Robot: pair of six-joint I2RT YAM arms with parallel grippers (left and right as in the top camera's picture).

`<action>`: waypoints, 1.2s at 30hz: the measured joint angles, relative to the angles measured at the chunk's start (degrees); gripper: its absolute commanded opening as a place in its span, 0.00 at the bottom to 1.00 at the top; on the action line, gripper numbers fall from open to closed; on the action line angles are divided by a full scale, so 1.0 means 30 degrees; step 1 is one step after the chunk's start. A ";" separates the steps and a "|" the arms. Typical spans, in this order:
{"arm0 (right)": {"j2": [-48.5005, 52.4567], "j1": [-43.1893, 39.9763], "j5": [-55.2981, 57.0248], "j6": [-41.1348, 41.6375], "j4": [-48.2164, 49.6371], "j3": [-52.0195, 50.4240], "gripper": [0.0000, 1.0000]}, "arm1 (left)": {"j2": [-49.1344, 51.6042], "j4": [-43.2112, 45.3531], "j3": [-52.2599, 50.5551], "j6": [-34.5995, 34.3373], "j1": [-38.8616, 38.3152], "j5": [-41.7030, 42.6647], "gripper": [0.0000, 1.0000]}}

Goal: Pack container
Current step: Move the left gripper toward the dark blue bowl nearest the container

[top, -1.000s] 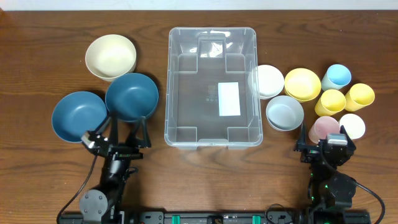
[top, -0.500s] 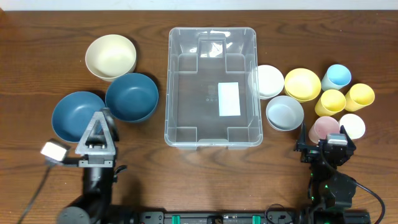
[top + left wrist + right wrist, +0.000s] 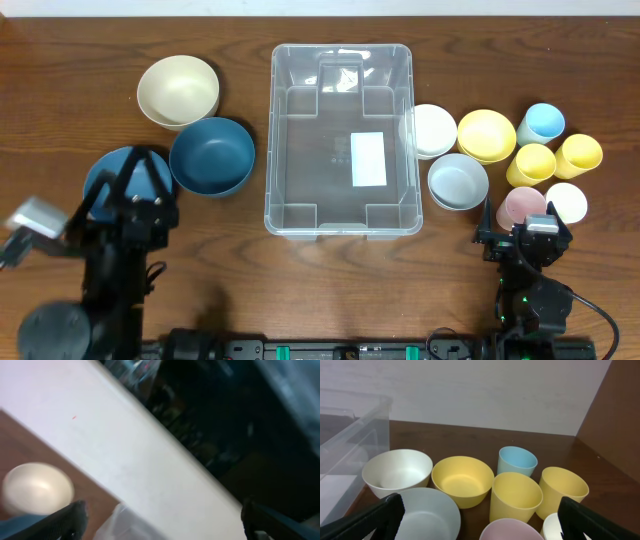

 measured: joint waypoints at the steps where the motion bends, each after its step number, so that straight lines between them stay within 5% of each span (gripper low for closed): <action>1: 0.0000 0.0000 0.0000 0.0000 0.0000 0.0000 0.99 | 0.0211 -0.0372 -0.0007 0.0095 0.0000 -0.0015 0.98; 24: 0.0000 0.0000 0.0000 0.0000 0.0000 0.0000 0.99 | 0.3337 -1.0112 -0.0306 -0.0634 0.0233 -0.7351 0.98; 36: 0.0000 0.0000 0.0000 0.0000 0.0000 0.0000 0.99 | 0.6404 -1.0491 -0.0306 -0.2747 0.5552 -0.7329 0.98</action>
